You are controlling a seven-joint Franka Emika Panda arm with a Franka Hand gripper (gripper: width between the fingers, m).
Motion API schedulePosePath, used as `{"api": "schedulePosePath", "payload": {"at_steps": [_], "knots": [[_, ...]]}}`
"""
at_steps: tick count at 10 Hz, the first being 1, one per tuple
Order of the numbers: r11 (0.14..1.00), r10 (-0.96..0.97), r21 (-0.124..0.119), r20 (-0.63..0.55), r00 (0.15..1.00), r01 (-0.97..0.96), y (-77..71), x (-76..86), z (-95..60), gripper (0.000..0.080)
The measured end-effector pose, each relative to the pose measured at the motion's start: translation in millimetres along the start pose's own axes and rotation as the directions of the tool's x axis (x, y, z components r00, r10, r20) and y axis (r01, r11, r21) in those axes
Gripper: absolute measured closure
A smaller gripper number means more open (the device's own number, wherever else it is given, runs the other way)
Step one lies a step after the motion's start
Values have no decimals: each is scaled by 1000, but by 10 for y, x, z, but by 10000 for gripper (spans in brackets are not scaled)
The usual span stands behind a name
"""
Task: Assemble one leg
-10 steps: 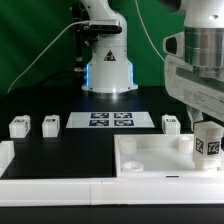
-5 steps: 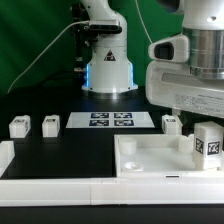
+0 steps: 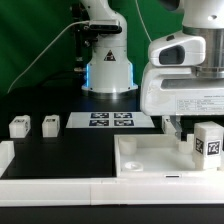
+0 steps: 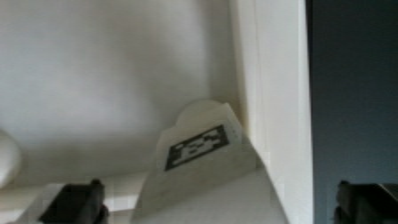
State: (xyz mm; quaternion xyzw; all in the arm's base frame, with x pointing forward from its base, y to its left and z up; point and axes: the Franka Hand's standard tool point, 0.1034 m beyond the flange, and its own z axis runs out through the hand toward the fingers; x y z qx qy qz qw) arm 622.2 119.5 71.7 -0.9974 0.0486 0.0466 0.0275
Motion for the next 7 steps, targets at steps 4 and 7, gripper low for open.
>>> {"api": "schedulePosePath", "payload": {"at_steps": [4, 7], "knots": [[895, -446, -15, 2, 895, 446, 28, 10, 0, 150], [892, -452, -14, 2, 892, 452, 45, 14, 2, 336]]}}
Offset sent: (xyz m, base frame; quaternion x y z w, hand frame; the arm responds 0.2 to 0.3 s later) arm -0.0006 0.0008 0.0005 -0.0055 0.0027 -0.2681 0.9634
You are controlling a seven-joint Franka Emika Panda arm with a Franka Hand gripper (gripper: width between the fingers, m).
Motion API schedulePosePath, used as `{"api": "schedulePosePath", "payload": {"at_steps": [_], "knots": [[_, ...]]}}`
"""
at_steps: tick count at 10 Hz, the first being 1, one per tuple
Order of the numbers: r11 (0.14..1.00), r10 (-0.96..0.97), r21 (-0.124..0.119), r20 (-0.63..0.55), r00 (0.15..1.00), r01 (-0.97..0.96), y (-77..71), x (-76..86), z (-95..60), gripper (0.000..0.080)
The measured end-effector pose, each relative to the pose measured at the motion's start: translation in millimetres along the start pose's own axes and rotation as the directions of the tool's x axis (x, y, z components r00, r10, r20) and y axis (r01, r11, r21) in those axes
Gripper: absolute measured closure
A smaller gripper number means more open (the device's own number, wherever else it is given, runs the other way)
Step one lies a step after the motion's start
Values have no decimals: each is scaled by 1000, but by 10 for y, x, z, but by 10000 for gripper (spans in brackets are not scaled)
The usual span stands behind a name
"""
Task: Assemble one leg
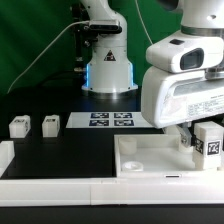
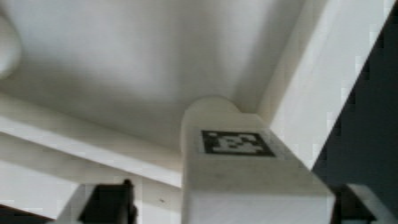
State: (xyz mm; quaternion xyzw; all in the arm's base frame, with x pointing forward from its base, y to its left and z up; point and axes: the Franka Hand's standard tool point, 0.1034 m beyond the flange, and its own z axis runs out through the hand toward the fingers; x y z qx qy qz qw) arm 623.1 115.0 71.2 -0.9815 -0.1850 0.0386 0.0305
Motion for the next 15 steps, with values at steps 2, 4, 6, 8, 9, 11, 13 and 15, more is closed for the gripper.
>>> {"api": "schedulePosePath", "payload": {"at_steps": [2, 4, 6, 8, 9, 11, 13, 15], "knots": [[1000, 0, 0, 0, 1000, 0, 0, 0, 0, 508], [998, 56, 1, 0, 998, -56, -2, 0, 0, 508], [995, 103, 4, -1, 995, -103, -8, 2, 1, 508], [944, 330, 7, 1, 944, -330, -20, 4, 2, 508], [918, 395, 7, 1, 918, -395, -26, 5, 2, 506], [781, 624, 14, -3, 781, -624, -38, 10, 14, 506], [634, 773, 11, -4, 634, -773, -51, 14, 13, 506], [427, 904, 14, -4, 427, -904, -58, 20, 13, 506]]}}
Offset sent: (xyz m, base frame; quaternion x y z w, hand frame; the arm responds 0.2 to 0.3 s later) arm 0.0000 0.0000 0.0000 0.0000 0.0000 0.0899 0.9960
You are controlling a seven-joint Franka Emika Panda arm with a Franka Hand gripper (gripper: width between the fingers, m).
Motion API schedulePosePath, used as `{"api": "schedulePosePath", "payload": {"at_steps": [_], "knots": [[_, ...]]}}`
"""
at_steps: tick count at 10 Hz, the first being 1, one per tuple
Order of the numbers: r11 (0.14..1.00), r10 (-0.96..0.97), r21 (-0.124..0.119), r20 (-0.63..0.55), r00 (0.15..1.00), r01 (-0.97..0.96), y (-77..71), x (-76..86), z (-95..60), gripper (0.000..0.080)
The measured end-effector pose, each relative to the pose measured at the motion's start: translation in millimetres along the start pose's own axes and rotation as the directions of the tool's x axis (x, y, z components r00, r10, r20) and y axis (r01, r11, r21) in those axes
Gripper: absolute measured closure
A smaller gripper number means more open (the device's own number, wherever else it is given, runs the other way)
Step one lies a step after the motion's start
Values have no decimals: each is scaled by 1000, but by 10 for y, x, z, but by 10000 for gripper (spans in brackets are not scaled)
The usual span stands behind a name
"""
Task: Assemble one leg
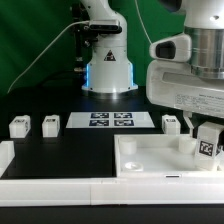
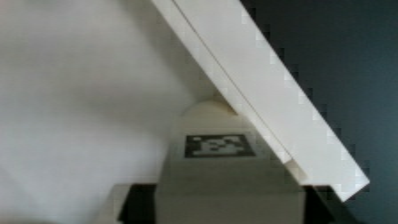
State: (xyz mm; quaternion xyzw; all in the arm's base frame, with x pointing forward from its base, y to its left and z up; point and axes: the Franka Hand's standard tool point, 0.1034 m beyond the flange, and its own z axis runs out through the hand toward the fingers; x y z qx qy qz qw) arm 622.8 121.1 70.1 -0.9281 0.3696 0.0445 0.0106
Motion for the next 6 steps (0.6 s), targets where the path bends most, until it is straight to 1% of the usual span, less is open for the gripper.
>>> {"api": "schedulePosePath", "payload": {"at_steps": [1, 3, 6], "knots": [[997, 82, 1, 1, 997, -82, -2, -2, 0, 506], [943, 334, 7, 6, 943, -334, -11, -1, -1, 506], [802, 597, 6, 12, 802, -597, -20, -7, -2, 506]]}}
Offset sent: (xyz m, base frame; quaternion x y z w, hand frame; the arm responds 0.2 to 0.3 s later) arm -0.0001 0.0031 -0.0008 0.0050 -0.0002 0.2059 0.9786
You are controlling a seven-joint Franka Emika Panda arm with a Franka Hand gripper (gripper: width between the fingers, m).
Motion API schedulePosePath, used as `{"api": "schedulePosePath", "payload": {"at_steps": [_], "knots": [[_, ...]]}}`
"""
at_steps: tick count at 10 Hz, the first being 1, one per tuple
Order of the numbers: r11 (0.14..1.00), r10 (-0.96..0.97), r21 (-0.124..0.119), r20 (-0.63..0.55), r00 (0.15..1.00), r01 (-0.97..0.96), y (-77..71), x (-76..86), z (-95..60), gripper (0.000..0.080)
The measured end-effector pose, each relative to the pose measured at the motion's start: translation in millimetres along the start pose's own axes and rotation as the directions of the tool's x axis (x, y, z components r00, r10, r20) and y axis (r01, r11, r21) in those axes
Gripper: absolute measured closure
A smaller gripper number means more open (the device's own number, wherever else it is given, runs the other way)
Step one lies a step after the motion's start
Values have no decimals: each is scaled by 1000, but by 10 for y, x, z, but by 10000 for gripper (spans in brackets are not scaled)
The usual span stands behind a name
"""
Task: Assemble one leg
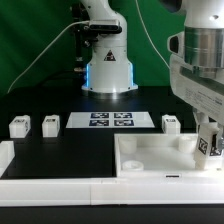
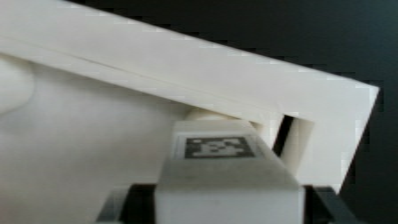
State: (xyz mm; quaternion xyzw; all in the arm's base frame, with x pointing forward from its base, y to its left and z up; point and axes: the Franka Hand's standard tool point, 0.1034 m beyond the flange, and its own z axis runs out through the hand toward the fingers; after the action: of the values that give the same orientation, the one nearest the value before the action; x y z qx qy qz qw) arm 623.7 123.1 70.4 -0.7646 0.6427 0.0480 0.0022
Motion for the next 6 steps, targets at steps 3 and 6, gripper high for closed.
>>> {"api": "schedulePosePath", "payload": {"at_steps": [3, 6], "knots": [[980, 199, 3, 0, 980, -199, -6, 5, -4, 506], [992, 127, 2, 6, 992, -127, -4, -21, 2, 204]]}}
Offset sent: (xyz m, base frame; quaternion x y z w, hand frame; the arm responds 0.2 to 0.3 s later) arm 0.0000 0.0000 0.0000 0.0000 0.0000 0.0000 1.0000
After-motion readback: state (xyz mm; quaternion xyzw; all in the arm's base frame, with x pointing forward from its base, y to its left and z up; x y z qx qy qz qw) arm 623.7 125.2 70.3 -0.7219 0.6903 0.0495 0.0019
